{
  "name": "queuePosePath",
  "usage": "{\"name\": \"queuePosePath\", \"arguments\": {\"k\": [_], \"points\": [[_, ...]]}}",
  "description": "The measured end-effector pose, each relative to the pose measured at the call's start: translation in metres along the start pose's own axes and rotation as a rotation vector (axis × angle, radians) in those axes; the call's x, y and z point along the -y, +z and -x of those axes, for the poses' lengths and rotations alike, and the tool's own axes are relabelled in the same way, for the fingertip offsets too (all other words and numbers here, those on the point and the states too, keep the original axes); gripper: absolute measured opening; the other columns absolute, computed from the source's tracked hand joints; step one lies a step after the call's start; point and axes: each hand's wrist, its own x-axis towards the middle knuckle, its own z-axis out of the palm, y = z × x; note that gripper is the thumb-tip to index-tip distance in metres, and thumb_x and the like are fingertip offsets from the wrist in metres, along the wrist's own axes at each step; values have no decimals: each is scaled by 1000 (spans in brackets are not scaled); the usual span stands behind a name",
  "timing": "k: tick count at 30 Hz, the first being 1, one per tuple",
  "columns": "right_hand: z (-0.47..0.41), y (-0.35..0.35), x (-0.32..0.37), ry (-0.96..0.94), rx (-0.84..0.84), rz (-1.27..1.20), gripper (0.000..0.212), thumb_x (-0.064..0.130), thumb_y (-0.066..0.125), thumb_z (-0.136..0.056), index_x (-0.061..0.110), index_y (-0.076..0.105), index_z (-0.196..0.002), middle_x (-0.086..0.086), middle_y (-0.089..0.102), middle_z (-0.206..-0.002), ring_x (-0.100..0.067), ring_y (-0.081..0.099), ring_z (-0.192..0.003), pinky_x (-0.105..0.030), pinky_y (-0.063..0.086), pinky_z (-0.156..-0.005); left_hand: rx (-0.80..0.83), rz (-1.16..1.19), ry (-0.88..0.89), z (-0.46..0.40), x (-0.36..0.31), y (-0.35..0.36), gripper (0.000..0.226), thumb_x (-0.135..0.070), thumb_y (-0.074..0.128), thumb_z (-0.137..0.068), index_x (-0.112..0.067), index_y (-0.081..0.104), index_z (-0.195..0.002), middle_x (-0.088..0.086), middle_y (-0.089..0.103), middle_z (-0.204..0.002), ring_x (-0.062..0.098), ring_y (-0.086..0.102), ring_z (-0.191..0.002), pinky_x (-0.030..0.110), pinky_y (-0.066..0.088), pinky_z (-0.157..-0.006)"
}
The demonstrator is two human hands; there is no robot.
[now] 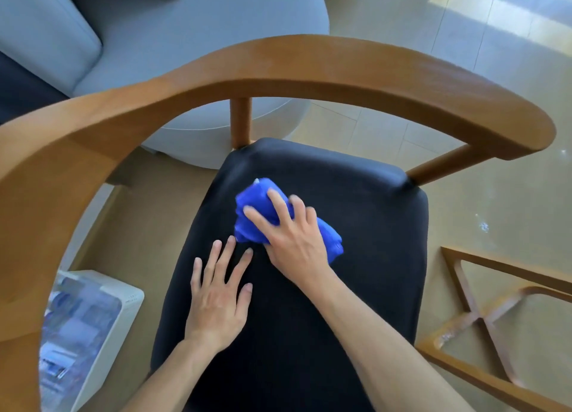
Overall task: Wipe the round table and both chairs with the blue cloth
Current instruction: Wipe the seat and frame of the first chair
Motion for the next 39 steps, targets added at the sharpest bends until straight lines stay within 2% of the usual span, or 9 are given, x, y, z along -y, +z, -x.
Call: {"name": "queuePosePath", "arguments": {"k": [7,11,15,22,24,26,30,35,39], "points": [[-26,-3,-35,99,-37,-4,44,7,53,-73,25,66,-111,-16,61,-120,-36,53,-82,-41,40,-65,19,11,-2,-2,4,-4,59,-42,31,-91,-31,26,-149,-4,8,-161,17,0,-149,40,-3,-119],[3,-21,-84,366,-50,5,45,7,61,-72,24,68,-113,-18,58,-125,-39,54,-86,-42,45,-65,44,19,-7,-2,6,-11,59,-43,29,-90,-32,29,-148,-5,7,-161,15,-2,-149,37,-6,-119],[58,-39,-130,589,-19,-39,51,14,66,-81,21,57,-131,-20,41,-139,-45,46,-111,-53,44,-90,64,33,-17,-1,5,-13,59,-44,27,-90,-33,27,-149,-7,3,-161,14,-5,-148,37,-9,-118],[25,-19,-75,1099,-161,-120,52,24,58,-87,25,46,-138,-21,36,-136,-44,45,-108,-49,42,-92,56,126,10,-2,6,-10,65,-32,52,-94,-37,19,-150,-12,-8,-160,10,-15,-146,38,-12,-118],[-1,-7,-28,974,-165,-148,50,20,59,-83,26,53,-132,-19,42,-131,-40,49,-96,-47,47,-81,19,166,50,-1,7,-13,59,-28,51,-95,-32,26,-149,-10,-2,-160,10,-11,-147,39,-7,-119],[-23,3,31,751,-124,-178,48,18,61,-74,26,60,-121,-18,51,-121,-34,50,-81,-41,46,-66,-91,307,-1,2,9,-19,48,-20,48,-93,-17,45,-141,1,19,-159,17,11,-147,41,10,-119],[-23,16,110,336,-15,-217,41,10,58,-65,26,67,-103,-17,61,-109,-25,40,-63,-34,31,-55,-361,566,-471,13,21,-34,38,-5,41,-91,1,53,-127,18,44,-141,35,39,-131,44,30,-110],[33,17,105,-109,126,-213,44,12,54,-72,29,65,-111,-14,60,-111,-25,40,-69,-35,30,-61,-229,606,-635,24,28,-47,45,6,45,-89,0,45,-133,19,42,-143,35,35,-132,41,27,-109],[52,-6,21,-289,210,-106,54,6,57,-68,31,63,-116,-13,60,-116,-27,46,-73,-36,37,-61,23,374,-358,35,18,-37,56,-14,55,-91,-12,39,-144,13,23,-156,32,21,-142,47,23,-114]]}}
